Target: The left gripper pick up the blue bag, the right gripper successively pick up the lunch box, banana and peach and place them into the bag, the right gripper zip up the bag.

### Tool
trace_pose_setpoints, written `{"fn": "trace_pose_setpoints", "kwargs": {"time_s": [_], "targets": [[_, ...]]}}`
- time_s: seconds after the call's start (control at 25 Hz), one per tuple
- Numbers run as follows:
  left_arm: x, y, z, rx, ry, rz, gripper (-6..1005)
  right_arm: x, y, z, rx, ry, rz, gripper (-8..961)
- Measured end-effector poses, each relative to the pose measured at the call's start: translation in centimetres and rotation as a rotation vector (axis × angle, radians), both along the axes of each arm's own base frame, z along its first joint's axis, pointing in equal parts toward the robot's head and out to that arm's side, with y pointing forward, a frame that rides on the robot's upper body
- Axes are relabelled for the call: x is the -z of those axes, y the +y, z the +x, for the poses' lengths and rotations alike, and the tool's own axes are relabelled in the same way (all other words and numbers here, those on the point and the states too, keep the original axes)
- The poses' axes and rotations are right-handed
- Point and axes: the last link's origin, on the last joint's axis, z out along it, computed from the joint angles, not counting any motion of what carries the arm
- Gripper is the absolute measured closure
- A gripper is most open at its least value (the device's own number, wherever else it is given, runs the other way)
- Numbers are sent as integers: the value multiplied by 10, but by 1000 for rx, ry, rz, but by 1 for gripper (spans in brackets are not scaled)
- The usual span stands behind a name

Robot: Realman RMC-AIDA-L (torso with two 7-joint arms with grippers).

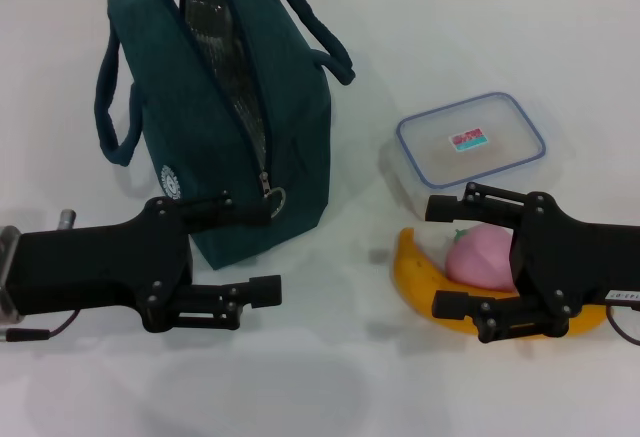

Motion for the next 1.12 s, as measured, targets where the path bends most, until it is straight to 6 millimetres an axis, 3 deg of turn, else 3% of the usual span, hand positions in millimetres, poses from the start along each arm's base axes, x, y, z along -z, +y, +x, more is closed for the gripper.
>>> {"fn": "trace_pose_setpoints", "kwargs": {"time_s": [0.52,0.72,0.84,1.12], "targets": [[-3,2,-1,-3,-7,22,143,-2,1,0,4,5,9,70],[-17,11,6,8,-56,91,150,-4,2,1,7,10,14,70],[-36,25,8,-39,-115,173,154,-6,0,3,20,23,23,70],[-89,89,3,-361,-149,291,164,-10,-9,14,62,51,60,71]]}}
